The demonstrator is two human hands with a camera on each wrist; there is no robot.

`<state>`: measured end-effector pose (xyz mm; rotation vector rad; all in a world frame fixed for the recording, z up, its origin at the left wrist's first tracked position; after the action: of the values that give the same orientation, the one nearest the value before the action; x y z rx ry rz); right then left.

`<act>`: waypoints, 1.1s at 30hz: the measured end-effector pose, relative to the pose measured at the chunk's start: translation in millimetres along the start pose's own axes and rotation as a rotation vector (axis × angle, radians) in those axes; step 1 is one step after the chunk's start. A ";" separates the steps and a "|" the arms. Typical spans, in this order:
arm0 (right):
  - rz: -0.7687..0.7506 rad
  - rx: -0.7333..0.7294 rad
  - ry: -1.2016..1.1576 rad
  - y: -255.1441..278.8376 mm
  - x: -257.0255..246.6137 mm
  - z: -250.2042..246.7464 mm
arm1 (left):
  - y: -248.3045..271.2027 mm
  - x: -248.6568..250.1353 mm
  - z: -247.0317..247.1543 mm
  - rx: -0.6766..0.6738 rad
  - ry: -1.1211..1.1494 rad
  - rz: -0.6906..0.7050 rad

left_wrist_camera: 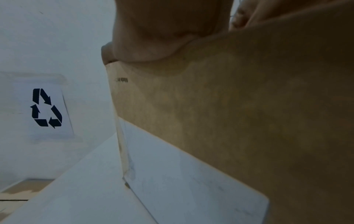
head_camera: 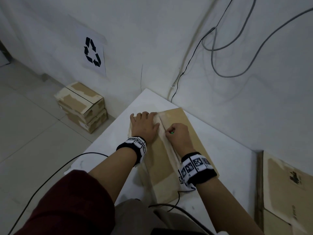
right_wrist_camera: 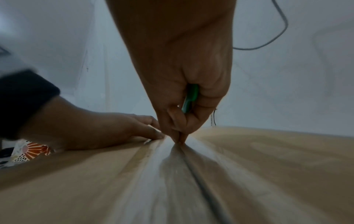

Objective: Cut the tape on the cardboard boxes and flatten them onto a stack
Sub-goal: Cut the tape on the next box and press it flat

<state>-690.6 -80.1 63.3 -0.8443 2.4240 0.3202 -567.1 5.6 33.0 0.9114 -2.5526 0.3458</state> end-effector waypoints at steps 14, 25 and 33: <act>-0.033 0.023 0.109 46.9 14.7 -13.7 | 69.5 29.2 14.2 -0.175 -0.059 0.265; 0.088 0.010 0.135 107.0 36.0 -23.6 | 61.8 34.6 8.4 -0.183 -0.039 0.206; 0.233 0.057 0.096 166.8 49.9 -34.8 | 59.6 31.7 13.2 -0.182 -0.061 0.218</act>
<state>-843.0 10.7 70.6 -0.5644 2.6140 0.3018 -631.9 28.5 30.1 0.5879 -2.6930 0.1462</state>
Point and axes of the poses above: each hand's wrist, its own y-axis away from the middle knuckle, its own z-axis out of the palm, x = y × z, the point moved 2 cm from there along -y, towards the middle knuckle, and after that the axes turned 4 degrees about y, right-handed, at the moved point
